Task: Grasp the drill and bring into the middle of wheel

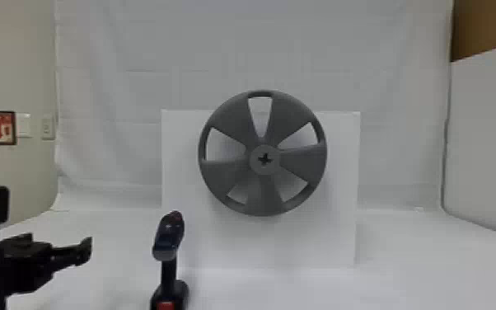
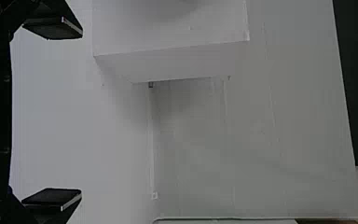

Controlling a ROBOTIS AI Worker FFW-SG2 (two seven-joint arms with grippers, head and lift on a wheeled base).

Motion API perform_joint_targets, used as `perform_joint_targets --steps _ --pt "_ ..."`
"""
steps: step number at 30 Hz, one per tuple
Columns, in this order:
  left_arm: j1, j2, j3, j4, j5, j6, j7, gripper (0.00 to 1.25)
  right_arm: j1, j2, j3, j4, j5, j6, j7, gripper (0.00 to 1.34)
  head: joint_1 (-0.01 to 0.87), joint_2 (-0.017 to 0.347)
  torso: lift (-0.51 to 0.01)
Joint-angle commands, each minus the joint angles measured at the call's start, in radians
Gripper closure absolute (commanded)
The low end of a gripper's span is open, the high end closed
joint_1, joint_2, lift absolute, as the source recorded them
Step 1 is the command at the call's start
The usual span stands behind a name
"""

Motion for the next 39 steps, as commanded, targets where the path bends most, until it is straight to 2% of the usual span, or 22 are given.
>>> perform_joint_targets --steps 1,39 --pt "0.000 -0.001 0.000 0.000 0.000 -0.001 0.000 0.07 0.000 0.001 0.001 0.000 0.000 0.000 0.000 0.10 0.054 0.031 -0.403" --pt "0.003 -0.004 0.002 0.000 -0.009 -0.003 0.002 0.07 0.000 0.006 0.010 0.000 0.020 -0.005 0.000 0.10 0.054 0.031 -0.403"
